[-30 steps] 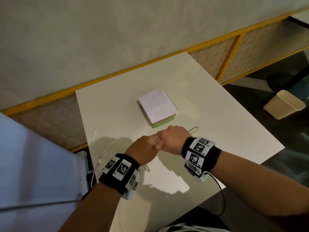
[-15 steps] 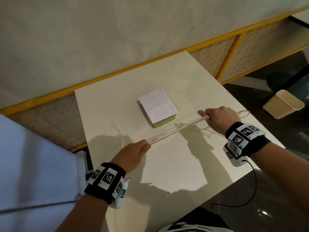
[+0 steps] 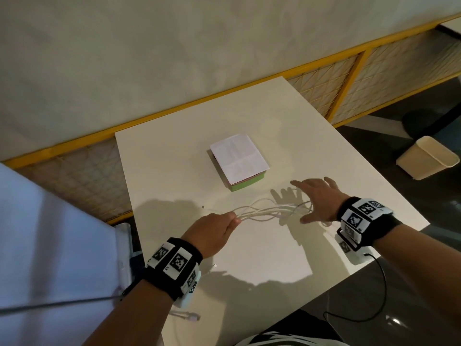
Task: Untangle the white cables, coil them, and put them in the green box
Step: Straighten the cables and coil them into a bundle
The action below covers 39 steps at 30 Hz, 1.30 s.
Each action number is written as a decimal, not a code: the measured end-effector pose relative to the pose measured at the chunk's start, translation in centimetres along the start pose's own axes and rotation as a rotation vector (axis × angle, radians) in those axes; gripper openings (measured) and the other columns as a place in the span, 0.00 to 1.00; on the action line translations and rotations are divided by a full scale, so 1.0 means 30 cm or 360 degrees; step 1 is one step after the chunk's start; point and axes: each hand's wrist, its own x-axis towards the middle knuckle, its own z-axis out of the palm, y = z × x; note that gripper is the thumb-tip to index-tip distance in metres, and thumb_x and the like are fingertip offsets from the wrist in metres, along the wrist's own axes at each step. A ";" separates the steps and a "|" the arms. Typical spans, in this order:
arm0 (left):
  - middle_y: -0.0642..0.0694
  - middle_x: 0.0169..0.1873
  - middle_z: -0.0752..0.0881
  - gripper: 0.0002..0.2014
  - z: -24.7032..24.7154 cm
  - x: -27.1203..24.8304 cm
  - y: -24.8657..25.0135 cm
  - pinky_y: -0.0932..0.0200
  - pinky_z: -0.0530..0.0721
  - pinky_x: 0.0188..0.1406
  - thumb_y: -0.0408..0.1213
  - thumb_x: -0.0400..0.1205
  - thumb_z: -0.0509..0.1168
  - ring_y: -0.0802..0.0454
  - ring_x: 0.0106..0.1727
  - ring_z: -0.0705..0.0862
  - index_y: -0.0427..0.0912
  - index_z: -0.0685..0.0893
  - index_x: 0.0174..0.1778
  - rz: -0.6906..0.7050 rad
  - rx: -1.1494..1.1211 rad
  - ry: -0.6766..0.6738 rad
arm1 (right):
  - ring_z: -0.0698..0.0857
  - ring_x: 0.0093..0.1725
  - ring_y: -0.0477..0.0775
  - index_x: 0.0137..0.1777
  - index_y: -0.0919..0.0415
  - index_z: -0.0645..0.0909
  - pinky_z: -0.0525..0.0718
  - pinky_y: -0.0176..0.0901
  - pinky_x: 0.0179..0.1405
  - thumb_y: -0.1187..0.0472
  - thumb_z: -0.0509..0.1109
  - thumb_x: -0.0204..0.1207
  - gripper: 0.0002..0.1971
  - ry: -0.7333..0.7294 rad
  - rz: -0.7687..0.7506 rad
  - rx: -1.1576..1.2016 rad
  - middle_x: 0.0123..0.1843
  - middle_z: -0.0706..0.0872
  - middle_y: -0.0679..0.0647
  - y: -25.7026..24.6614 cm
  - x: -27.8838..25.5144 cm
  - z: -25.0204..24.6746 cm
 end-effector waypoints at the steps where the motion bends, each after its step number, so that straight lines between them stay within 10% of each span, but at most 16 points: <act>1: 0.37 0.40 0.86 0.19 -0.003 0.001 0.002 0.54 0.69 0.37 0.49 0.89 0.44 0.36 0.42 0.82 0.40 0.76 0.51 0.0000 0.0007 -0.0005 | 0.57 0.82 0.55 0.81 0.46 0.45 0.46 0.61 0.81 0.37 0.76 0.60 0.56 0.0046 -0.0057 -0.0022 0.81 0.61 0.52 -0.027 -0.005 -0.018; 7: 0.37 0.37 0.83 0.17 -0.021 0.019 0.014 0.51 0.73 0.39 0.48 0.88 0.46 0.36 0.39 0.79 0.41 0.73 0.45 0.0053 -0.0034 0.0046 | 0.67 0.76 0.57 0.81 0.53 0.51 0.66 0.49 0.76 0.52 0.77 0.65 0.49 0.0206 -0.0761 0.0393 0.78 0.68 0.57 -0.315 -0.023 -0.090; 12: 0.39 0.35 0.84 0.22 -0.080 0.050 0.005 0.51 0.76 0.41 0.54 0.85 0.48 0.41 0.37 0.79 0.41 0.80 0.52 0.0056 -0.0283 0.0154 | 0.85 0.49 0.67 0.58 0.60 0.75 0.74 0.46 0.39 0.55 0.58 0.79 0.13 0.0416 -0.0558 0.0318 0.49 0.87 0.62 -0.462 -0.009 -0.118; 19: 0.52 0.23 0.74 0.21 -0.116 0.028 -0.066 0.59 0.70 0.29 0.53 0.80 0.64 0.51 0.29 0.74 0.50 0.68 0.24 -0.0180 -0.0322 0.0204 | 0.85 0.53 0.68 0.55 0.53 0.82 0.77 0.49 0.43 0.45 0.54 0.81 0.18 0.0566 -0.0252 0.0043 0.52 0.88 0.62 -0.399 -0.004 -0.177; 26: 0.51 0.22 0.69 0.21 -0.035 -0.063 -0.283 0.57 0.65 0.29 0.49 0.85 0.59 0.53 0.26 0.70 0.46 0.67 0.26 -0.0301 -0.0404 0.0250 | 0.84 0.46 0.69 0.43 0.57 0.83 0.77 0.51 0.42 0.37 0.48 0.80 0.29 0.0674 0.0268 0.0140 0.45 0.87 0.65 -0.105 0.000 -0.199; 33: 0.53 0.25 0.69 0.24 -0.025 -0.042 -0.194 0.62 0.67 0.31 0.67 0.72 0.48 0.60 0.24 0.67 0.47 0.67 0.30 -0.0109 -0.0771 0.0257 | 0.84 0.48 0.67 0.46 0.58 0.83 0.77 0.50 0.43 0.37 0.47 0.81 0.30 0.0474 0.0476 0.0210 0.49 0.87 0.64 -0.008 0.057 -0.073; 39: 0.50 0.24 0.71 0.19 0.000 -0.046 -0.169 0.56 0.67 0.32 0.48 0.87 0.52 0.52 0.27 0.69 0.46 0.67 0.31 -0.0164 -0.0546 0.0231 | 0.80 0.41 0.65 0.30 0.54 0.70 0.74 0.47 0.41 0.38 0.55 0.79 0.23 0.0260 0.0397 0.0287 0.41 0.84 0.63 0.021 0.076 0.018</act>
